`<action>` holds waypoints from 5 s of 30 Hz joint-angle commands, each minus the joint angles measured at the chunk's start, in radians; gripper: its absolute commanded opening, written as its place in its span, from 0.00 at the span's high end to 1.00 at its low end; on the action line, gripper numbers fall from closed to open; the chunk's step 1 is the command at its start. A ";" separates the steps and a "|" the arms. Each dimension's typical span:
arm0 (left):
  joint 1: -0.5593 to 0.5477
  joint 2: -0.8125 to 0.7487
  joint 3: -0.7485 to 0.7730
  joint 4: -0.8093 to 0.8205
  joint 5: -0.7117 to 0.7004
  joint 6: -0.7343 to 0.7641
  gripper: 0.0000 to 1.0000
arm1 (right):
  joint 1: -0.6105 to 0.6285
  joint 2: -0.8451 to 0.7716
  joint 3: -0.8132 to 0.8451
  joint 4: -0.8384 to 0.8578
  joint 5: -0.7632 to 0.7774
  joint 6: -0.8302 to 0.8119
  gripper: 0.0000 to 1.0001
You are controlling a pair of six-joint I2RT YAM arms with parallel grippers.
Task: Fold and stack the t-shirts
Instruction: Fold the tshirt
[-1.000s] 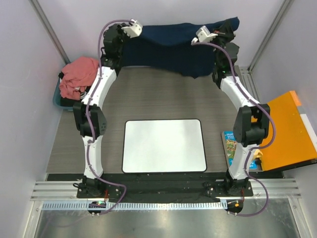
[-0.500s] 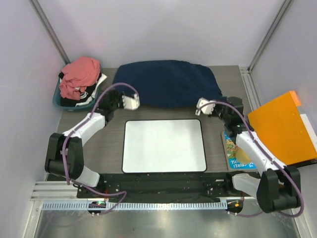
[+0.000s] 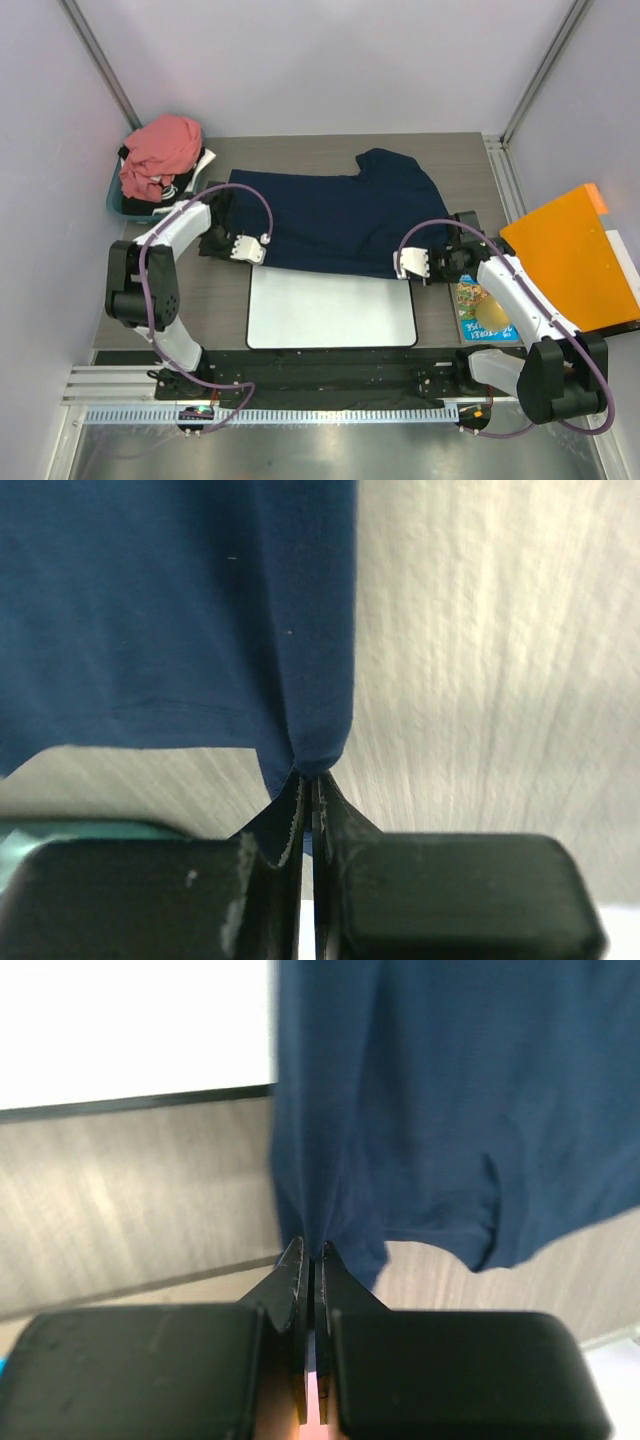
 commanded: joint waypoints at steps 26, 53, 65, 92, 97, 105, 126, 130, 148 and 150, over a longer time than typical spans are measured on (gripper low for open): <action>0.031 0.137 0.337 -0.299 -0.058 0.043 0.41 | 0.000 0.087 0.157 0.033 0.027 0.093 0.31; 0.040 0.652 0.926 0.119 0.137 -0.325 0.38 | -0.086 1.358 1.441 0.597 0.203 1.291 0.35; 0.039 0.667 0.938 0.177 0.048 -0.251 0.38 | -0.111 1.421 1.467 0.579 0.074 1.425 0.41; 0.042 0.704 0.932 0.252 0.005 -0.179 0.37 | -0.115 1.352 1.496 0.530 -0.107 1.315 0.99; 0.058 0.790 1.047 0.197 0.073 -0.174 0.36 | -0.105 1.317 1.452 0.517 -0.125 1.262 0.99; 0.066 0.886 1.151 0.197 0.129 -0.144 0.35 | -0.083 1.248 1.381 0.513 -0.133 1.213 0.99; 0.075 1.011 1.246 -0.183 0.139 0.040 0.40 | -0.052 1.147 1.297 0.471 -0.128 1.087 0.99; 0.075 1.017 1.248 -0.241 0.142 0.062 0.51 | -0.048 1.135 1.298 0.468 -0.119 1.078 0.99; 0.077 1.080 1.345 -0.426 0.116 0.120 0.46 | -0.020 1.039 1.241 0.471 -0.092 1.038 0.99; 0.078 1.083 1.352 -0.442 0.120 0.134 0.53 | -0.019 1.032 1.240 0.470 -0.090 1.035 0.99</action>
